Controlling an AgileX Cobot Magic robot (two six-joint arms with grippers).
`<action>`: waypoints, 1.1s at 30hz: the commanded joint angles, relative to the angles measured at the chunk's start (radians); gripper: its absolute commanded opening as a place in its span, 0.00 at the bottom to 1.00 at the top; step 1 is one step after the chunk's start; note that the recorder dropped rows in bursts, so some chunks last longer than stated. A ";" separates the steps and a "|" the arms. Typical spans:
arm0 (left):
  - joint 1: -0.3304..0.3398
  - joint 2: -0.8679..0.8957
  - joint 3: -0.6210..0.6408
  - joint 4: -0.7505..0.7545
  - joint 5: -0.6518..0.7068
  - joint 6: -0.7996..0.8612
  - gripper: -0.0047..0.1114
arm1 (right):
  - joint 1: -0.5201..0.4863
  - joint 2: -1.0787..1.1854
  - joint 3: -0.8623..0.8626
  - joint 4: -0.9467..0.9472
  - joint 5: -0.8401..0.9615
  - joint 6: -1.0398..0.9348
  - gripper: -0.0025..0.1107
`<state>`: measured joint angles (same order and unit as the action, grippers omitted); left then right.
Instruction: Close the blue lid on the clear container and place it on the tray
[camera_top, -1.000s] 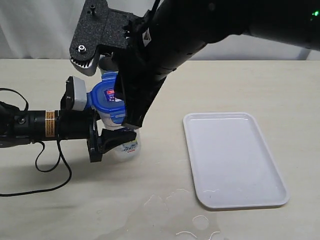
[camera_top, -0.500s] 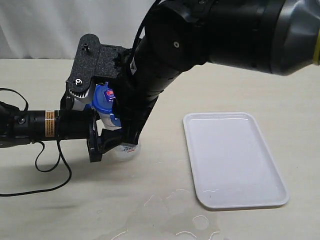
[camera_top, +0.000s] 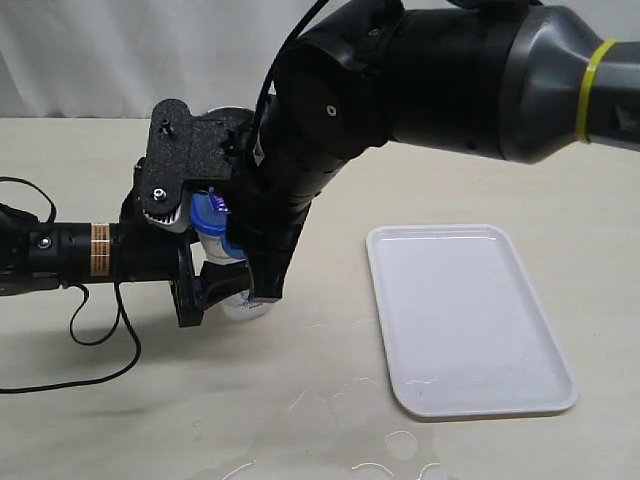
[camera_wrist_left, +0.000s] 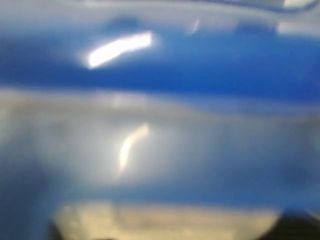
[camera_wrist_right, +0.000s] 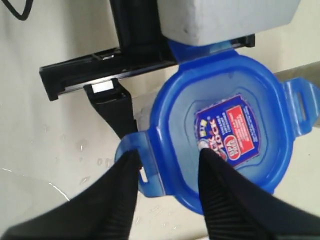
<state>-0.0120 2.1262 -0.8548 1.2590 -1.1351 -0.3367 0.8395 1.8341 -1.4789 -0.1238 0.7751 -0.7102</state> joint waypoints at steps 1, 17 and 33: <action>-0.001 -0.010 -0.007 -0.012 -0.086 -0.003 0.04 | 0.010 0.048 0.007 -0.003 0.012 -0.069 0.42; -0.001 -0.010 -0.007 -0.012 -0.086 -0.003 0.04 | 0.013 0.151 0.007 -0.027 -0.012 -0.056 0.38; -0.001 -0.010 -0.007 -0.013 -0.086 -0.007 0.04 | 0.011 0.115 0.006 0.087 -0.018 -0.025 0.47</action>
<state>0.0021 2.1262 -0.8588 1.1879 -1.0957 -0.3630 0.8607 1.9141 -1.5062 -0.1167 0.6647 -0.7515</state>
